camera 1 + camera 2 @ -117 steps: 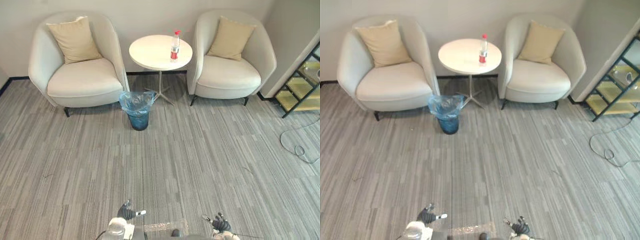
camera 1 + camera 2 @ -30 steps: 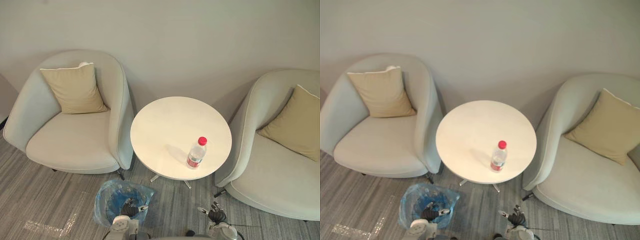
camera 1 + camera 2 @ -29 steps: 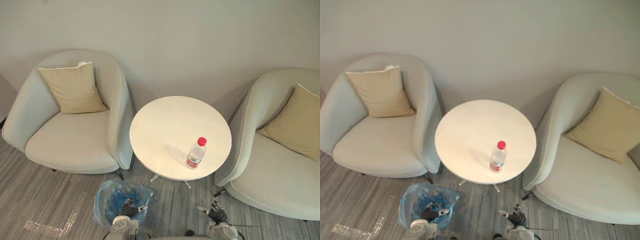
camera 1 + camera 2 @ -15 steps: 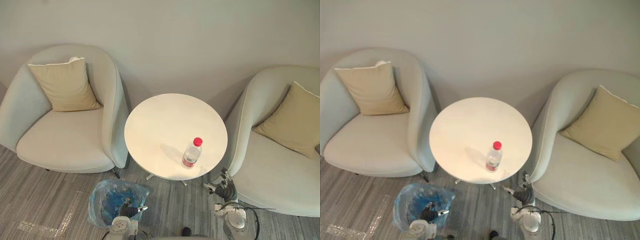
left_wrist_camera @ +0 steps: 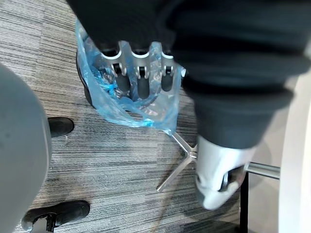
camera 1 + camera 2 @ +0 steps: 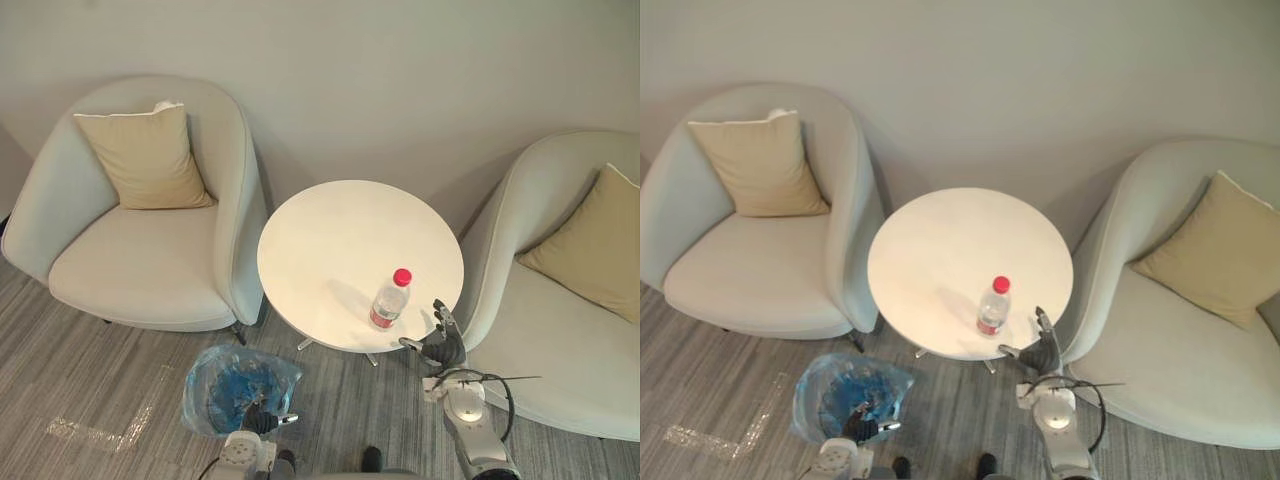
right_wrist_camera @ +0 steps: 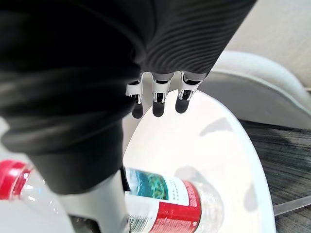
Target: Gather rubbish on tea table into small bin, then transfer packed bag to large trash can.
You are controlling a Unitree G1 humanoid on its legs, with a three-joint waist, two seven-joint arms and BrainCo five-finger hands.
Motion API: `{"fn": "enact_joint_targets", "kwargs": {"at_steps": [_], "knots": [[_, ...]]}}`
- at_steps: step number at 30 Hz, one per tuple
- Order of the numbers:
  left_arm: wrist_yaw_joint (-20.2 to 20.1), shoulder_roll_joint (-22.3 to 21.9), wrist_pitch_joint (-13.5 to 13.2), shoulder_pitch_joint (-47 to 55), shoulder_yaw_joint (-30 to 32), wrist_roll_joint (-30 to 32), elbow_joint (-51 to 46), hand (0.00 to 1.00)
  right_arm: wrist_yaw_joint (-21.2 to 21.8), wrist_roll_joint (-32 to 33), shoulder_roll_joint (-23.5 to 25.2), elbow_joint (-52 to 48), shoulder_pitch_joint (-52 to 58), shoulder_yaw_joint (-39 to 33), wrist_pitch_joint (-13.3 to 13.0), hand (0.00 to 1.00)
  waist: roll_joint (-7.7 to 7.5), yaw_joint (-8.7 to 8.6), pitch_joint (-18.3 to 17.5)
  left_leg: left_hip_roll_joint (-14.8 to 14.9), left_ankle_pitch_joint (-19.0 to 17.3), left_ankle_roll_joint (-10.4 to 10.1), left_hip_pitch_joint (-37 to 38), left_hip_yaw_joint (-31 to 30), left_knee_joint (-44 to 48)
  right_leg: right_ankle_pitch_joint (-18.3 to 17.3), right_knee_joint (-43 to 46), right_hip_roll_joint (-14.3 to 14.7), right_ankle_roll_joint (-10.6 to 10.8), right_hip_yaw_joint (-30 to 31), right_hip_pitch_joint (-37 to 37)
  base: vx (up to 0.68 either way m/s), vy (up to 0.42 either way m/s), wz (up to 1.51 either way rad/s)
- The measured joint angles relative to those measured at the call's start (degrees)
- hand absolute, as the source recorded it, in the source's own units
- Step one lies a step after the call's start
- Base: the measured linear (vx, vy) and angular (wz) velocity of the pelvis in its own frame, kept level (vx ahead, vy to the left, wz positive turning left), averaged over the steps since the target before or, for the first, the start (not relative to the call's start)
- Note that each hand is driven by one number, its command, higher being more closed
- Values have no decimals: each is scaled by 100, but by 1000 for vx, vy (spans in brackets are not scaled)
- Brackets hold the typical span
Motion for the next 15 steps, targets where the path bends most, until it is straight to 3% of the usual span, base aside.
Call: {"fn": "enact_joint_targets", "kwargs": {"at_steps": [11, 15], "knots": [[-3, 7, -20, -5, 4, -6, -19, 0, -174, 399, -12, 365, -537, 52, 21, 0, 80, 14, 82, -23, 61, 3, -205, -208, -62, 4, -48, 1, -4, -189, -108, -3, -6, 8], [-1, 10, -28, -48, 2, -13, -108, 0, -267, 504, -49, 654, -1007, 52, 33, 0, 157, 38, 299, -28, 74, 4, -252, -254, -62, 3, -47, 1, -4, -233, -135, -8, -3, 6]]}}
